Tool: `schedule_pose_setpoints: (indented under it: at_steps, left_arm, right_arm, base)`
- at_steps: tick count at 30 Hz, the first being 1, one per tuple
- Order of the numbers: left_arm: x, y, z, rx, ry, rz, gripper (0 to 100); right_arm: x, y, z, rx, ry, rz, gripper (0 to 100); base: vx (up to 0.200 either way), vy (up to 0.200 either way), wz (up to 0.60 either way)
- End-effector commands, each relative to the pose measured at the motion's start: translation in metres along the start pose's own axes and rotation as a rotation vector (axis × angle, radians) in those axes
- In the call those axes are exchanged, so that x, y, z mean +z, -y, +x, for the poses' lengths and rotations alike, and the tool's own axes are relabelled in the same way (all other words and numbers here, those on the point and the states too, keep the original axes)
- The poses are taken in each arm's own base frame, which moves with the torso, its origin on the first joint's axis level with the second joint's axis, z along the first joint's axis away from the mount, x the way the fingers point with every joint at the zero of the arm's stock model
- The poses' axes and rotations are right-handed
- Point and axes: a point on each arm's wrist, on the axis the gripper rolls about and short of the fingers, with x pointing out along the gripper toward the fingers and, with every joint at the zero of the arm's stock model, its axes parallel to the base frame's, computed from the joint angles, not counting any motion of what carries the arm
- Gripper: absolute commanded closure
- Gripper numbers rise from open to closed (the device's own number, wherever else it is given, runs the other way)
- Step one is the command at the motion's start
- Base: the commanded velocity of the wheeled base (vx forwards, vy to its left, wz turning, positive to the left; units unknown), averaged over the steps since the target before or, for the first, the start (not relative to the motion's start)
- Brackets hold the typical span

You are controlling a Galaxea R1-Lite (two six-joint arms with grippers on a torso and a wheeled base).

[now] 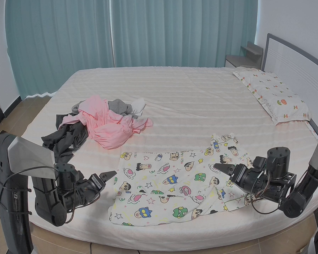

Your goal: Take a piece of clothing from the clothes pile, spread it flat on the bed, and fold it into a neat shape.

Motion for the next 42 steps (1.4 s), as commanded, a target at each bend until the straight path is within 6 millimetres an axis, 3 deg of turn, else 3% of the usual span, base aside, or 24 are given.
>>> schedule_pose_setpoints:
  at_steps: [1, 3, 8, 14, 29, 38, 42]
  left_arm:
    - [-0.001, 0.004, -0.002, -0.018, -0.002, 0.002, 0]
    - [-0.003, 0.006, -0.002, -0.023, -0.010, 0.005, 0]
    - [-0.003, 0.007, -0.002, -0.021, -0.004, 0.004, 0]
    - [-0.007, 0.007, 0.000, -0.026, -0.024, 0.008, 0]
    - [-0.009, 0.007, 0.000, -0.028, -0.031, 0.015, 0]
    - [-0.008, 0.008, 0.000, -0.021, -0.013, 0.022, 0]
    - [-0.006, 0.006, -0.001, -0.015, -0.009, 0.027, 0]
  right_arm:
    - [0.000, 0.028, 0.000, -0.077, 0.008, 0.033, 0]
    - [0.018, 0.032, -0.010, -0.075, 0.068, 0.054, 0]
    - [0.031, 0.038, -0.017, -0.055, 0.086, 0.074, 0]
    - [0.030, 0.041, -0.016, -0.047, 0.057, 0.082, 0]
    - [0.029, 0.042, -0.016, -0.050, 0.056, 0.083, 0]
    - [0.026, 0.045, -0.013, -0.065, 0.045, 0.083, 0]
    - [0.025, 0.045, -0.013, -0.066, 0.042, 0.082, 0]
  base:
    - [0.000, 0.000, 0.00]
    - [0.000, 0.000, 0.00]
    - [0.000, 0.000, 0.00]
    - [0.000, 0.000, 0.00]
    - [0.000, -0.200, 0.00]
    - [0.000, 0.000, 0.00]
    - [0.200, 0.000, 0.00]
